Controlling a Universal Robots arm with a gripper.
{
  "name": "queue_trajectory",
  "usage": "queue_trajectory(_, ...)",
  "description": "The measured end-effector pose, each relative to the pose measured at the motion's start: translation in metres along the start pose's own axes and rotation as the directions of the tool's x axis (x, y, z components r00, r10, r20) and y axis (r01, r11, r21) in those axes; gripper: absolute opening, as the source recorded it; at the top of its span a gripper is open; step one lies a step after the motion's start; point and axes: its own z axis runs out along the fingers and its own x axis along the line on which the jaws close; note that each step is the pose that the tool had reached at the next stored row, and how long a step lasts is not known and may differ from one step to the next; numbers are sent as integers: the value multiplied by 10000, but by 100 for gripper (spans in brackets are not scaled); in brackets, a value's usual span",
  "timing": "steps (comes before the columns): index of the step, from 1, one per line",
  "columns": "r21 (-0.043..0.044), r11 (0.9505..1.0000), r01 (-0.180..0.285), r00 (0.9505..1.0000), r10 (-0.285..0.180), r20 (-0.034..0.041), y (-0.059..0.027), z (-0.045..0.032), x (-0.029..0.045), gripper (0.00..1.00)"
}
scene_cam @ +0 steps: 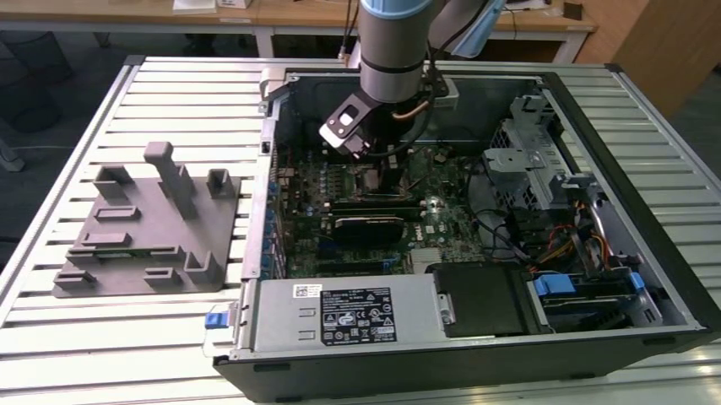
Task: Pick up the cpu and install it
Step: 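Place the cpu into insertion slot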
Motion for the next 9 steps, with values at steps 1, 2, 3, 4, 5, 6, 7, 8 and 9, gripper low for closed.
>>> queue_trajectory(1, 0, 10000, -1, 10000, 1, -1, 0, 5, 2, 53)
queue_trajectory(2, 0, 10000, -2, 10000, 2, 0, 0, 10, 3, 53)
queue_trajectory(3, 0, 10000, -3, 10000, 3, 0, 0, 15, 4, 53)
queue_trajectory(4, 0, 10000, -5, 10000, 5, 0, -1, 19, 4, 53)
queue_trajectory(5, 2, 10000, -8, 10000, 8, 2, -1, 23, 4, 53)
queue_trajectory(6, 4, 10000, -12, 10000, 12, 4, -2, 25, 4, 53)
queue_trajectory(7, 4, 10000, -14, 10000, 14, 5, -2, 27, 3, 53)
queue_trajectory(8, 3, 10000, -16, 10000, 16, 5, -2, 29, 4, 53)
queue_trajectory(9, 2, 10000, -17, 10000, 17, 4, -1, 29, 4, 53)
